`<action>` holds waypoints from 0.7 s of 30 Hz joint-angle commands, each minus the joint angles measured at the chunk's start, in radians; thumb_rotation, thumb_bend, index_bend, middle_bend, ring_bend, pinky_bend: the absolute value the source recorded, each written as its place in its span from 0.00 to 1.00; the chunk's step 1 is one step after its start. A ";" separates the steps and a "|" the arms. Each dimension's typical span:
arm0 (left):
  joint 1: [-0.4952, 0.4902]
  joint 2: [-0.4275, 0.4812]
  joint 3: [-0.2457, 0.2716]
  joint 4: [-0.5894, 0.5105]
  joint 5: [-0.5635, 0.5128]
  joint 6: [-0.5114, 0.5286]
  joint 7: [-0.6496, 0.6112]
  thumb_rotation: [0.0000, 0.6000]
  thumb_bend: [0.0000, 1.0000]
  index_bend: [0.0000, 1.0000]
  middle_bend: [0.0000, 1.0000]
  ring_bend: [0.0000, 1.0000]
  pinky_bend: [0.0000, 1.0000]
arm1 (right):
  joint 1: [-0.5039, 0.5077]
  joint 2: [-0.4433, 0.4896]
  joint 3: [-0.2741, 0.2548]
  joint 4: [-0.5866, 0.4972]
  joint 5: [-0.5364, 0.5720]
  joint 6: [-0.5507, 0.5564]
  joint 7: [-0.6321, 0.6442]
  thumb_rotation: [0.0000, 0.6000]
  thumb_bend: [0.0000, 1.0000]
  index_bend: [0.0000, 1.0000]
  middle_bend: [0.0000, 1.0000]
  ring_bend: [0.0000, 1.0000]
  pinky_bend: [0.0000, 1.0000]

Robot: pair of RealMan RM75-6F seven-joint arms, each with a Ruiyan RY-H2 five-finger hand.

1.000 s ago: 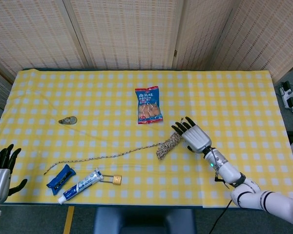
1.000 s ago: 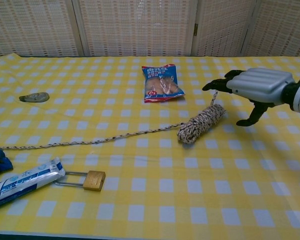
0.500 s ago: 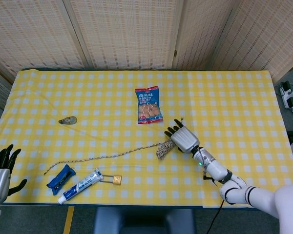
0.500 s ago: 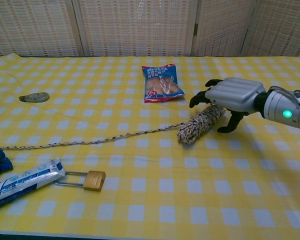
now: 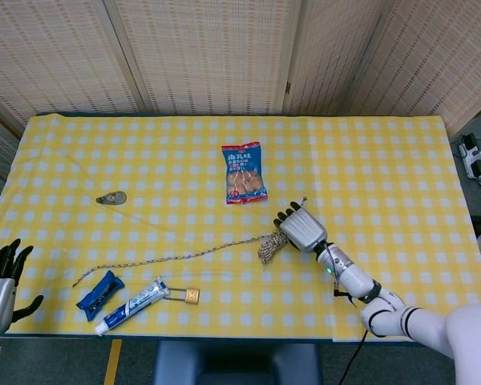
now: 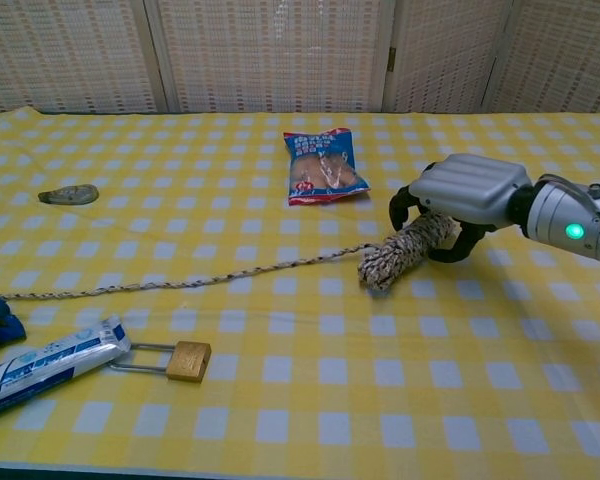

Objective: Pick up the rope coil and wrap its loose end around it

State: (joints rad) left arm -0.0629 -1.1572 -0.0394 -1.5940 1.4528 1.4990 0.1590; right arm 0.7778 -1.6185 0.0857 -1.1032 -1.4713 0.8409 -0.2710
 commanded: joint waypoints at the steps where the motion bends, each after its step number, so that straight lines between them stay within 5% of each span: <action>1: 0.000 -0.002 0.000 0.005 0.000 -0.002 -0.004 1.00 0.24 0.14 0.02 0.03 0.00 | 0.002 -0.004 -0.002 0.007 0.002 0.002 -0.002 1.00 0.39 0.43 0.37 0.38 0.25; 11: -0.020 0.002 -0.006 0.011 0.026 -0.009 -0.006 1.00 0.24 0.15 0.03 0.04 0.00 | 0.009 -0.008 -0.005 0.019 -0.006 0.024 0.017 1.00 0.52 0.60 0.49 0.50 0.44; 21: -0.132 0.021 -0.051 0.005 0.102 -0.074 -0.025 1.00 0.24 0.19 0.08 0.10 0.01 | -0.007 0.053 -0.011 -0.025 -0.083 0.152 0.137 1.00 0.57 0.71 0.58 0.60 0.53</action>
State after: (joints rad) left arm -0.1731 -1.1397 -0.0783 -1.5887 1.5403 1.4416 0.1434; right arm 0.7751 -1.5819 0.0756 -1.1149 -1.5379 0.9712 -0.1534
